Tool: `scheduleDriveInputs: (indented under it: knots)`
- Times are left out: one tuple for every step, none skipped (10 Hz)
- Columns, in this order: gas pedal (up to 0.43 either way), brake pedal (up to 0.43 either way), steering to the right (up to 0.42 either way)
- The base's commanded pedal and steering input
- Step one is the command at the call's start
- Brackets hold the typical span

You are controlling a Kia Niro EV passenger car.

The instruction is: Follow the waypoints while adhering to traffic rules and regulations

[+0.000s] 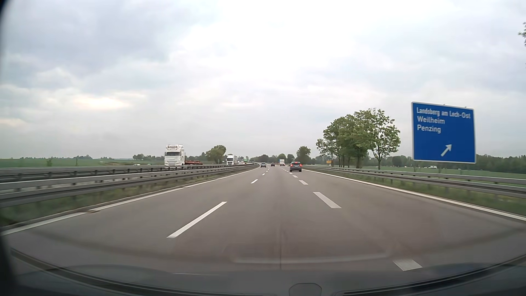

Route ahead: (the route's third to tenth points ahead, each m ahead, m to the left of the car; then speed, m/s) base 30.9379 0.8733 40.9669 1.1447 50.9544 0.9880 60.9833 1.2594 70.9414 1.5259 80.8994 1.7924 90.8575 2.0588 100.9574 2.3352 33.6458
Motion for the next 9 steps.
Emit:
scheduleDriveInputs:
  knots:
    - [0.260, 0.000, -0.004]
    - [0.260, 0.000, -0.004]
    - [0.260, 0.000, -0.004]
    - [0.260, 0.000, -0.004]
    - [0.260, 0.000, -0.004]
    - [0.260, 0.000, -0.004]
    - [0.260, 0.000, -0.003]
    - [0.260, 0.000, -0.003]
    - [0.260, 0.000, -0.003]
